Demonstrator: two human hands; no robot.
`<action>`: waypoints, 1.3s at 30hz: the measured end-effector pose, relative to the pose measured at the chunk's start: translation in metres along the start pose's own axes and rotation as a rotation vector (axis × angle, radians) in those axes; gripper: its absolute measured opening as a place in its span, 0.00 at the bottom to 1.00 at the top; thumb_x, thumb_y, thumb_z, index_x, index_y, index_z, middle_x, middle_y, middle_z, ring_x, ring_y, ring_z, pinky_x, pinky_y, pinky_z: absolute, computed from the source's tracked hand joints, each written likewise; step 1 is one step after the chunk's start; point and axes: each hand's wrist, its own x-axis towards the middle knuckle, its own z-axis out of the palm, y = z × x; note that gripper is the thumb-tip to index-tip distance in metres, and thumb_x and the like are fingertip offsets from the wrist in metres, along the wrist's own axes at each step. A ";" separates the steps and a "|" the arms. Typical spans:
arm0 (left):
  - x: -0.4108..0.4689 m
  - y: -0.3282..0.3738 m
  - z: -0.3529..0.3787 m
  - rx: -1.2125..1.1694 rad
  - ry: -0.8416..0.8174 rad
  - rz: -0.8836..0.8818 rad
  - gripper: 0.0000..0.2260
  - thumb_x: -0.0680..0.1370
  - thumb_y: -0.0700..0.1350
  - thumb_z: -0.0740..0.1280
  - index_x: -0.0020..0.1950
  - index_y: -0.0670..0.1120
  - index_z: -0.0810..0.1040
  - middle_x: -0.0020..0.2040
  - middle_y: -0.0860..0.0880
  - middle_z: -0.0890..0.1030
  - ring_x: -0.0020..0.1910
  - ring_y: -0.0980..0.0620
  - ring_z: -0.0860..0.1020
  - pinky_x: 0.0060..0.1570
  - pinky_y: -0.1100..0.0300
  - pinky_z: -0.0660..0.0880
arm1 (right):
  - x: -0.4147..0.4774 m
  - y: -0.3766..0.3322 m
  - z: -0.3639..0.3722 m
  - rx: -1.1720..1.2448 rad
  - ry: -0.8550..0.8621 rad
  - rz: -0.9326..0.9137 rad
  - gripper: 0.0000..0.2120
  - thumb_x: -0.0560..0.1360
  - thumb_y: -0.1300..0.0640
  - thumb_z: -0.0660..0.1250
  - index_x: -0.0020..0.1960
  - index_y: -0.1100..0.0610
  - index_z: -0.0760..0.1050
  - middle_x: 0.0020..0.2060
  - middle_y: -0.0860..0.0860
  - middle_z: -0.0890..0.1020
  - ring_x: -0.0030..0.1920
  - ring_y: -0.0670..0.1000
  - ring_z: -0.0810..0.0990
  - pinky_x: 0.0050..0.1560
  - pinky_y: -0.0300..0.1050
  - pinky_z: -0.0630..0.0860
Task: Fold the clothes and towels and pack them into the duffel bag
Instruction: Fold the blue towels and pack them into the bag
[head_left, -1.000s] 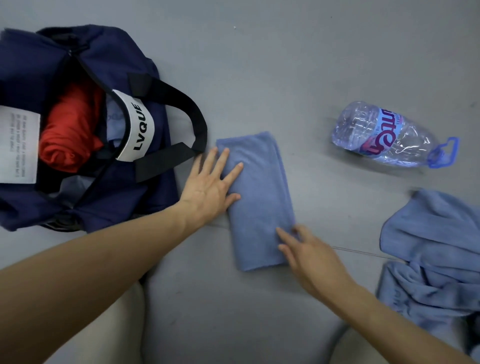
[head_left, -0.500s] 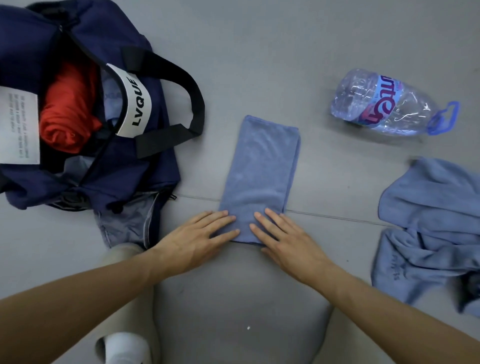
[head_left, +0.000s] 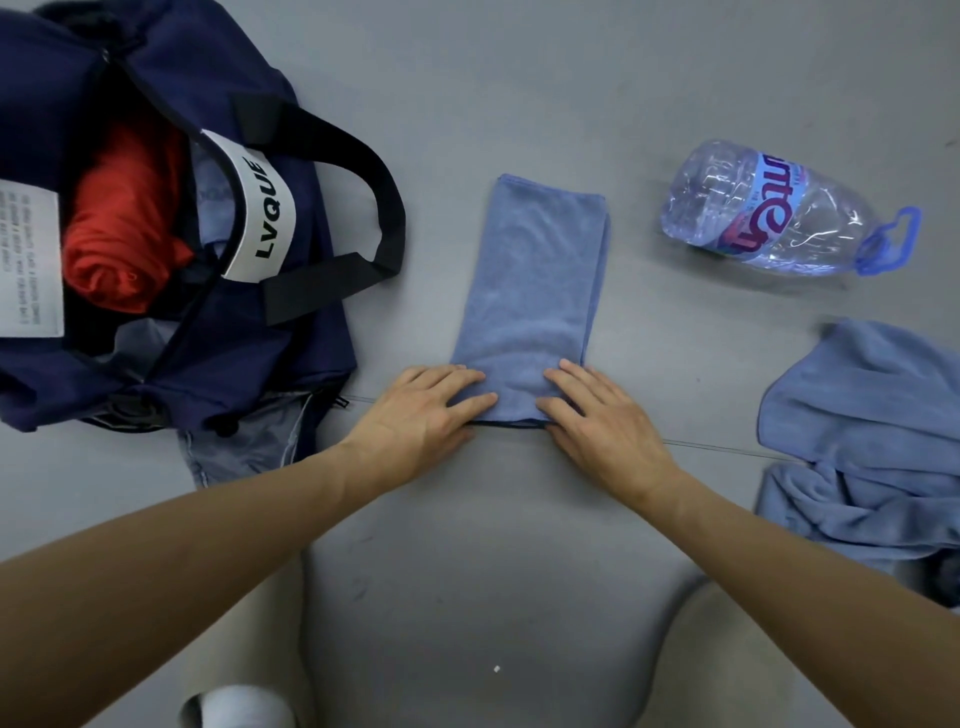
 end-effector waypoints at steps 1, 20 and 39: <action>0.000 0.002 -0.001 0.011 -0.011 -0.003 0.22 0.72 0.49 0.78 0.64 0.48 0.81 0.64 0.43 0.79 0.60 0.42 0.79 0.57 0.48 0.76 | 0.001 -0.001 -0.001 -0.012 0.011 0.008 0.05 0.77 0.59 0.68 0.52 0.56 0.80 0.63 0.58 0.79 0.67 0.60 0.75 0.67 0.55 0.72; 0.012 0.007 -0.014 -0.149 0.027 -0.123 0.14 0.81 0.48 0.57 0.60 0.49 0.78 0.45 0.50 0.81 0.39 0.42 0.80 0.42 0.49 0.75 | 0.016 -0.025 -0.031 0.036 -0.223 0.169 0.22 0.69 0.45 0.74 0.59 0.52 0.76 0.52 0.50 0.79 0.53 0.56 0.78 0.70 0.60 0.67; 0.018 0.006 -0.029 -0.415 -0.082 -0.536 0.15 0.81 0.54 0.64 0.67 0.54 0.71 0.49 0.50 0.81 0.51 0.44 0.80 0.48 0.53 0.73 | 0.023 -0.024 -0.036 0.118 -0.026 0.178 0.22 0.78 0.53 0.68 0.71 0.56 0.72 0.67 0.56 0.75 0.65 0.59 0.75 0.62 0.56 0.74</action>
